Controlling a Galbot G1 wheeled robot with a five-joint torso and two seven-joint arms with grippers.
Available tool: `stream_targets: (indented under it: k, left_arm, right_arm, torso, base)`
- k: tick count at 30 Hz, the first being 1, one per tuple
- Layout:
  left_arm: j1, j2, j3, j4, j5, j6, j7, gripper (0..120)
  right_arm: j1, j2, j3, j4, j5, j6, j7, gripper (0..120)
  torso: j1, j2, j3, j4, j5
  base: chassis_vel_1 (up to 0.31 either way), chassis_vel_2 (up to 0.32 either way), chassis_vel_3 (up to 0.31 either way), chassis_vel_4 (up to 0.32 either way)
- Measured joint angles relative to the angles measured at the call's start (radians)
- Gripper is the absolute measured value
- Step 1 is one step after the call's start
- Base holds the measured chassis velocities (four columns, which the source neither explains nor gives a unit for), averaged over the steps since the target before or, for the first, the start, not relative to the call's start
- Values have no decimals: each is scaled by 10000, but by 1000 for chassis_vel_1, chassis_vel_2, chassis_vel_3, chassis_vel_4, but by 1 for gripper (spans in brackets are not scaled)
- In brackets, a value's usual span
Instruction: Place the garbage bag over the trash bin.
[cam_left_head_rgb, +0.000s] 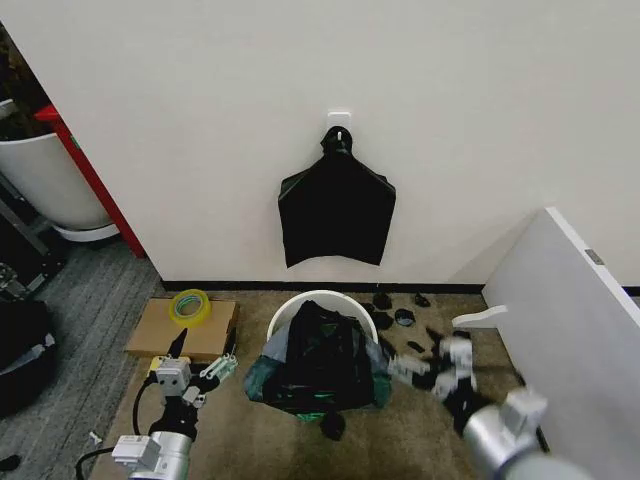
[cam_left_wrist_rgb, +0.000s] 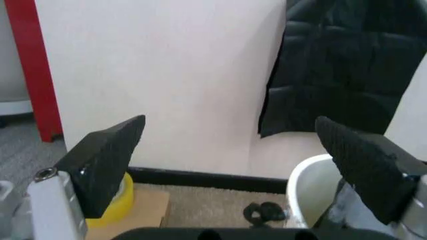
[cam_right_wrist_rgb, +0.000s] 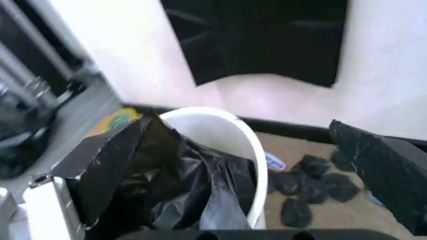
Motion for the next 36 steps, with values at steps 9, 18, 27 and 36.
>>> stream_targets:
  k: [9, 18, 27, 36]
  left_arm:
    - [518, -1046, -533, -315, 413, -353, 771, 100]
    - [1288, -1531, -818, -390, 1598, -1015, 1381, 100]
    - [1750, -1563, -706, -457, 1523, -965, 1384, 100]
    - [1930, -1576, -517, -454, 1553, -967, 1347, 100]
  right_arm:
    - [5444, -1566, -2795, -3402, 2280, -1727, -1382, 100]
    - [9160, -614, -6317, -5914, 1878, -2600, -2805, 100]
    - [10260, -215, -7795, -7468, 733, -2533, -4194, 100]
    - [10982, 386, -8471, -7977, 780, -2725, -4287, 80]
  torso:
    - [1, -1, 2, 0, 3]
    - [1, -1, 1, -1, 2]
    - [1, 0, 0, -6, 0]
    - [0, 0, -1, -1, -3]
  base:
    - [0, 0, 0, 0]
    - [0, 0, 0, 0]
    - [0, 0, 0, 0]
    - [0, 0, 0, 0]
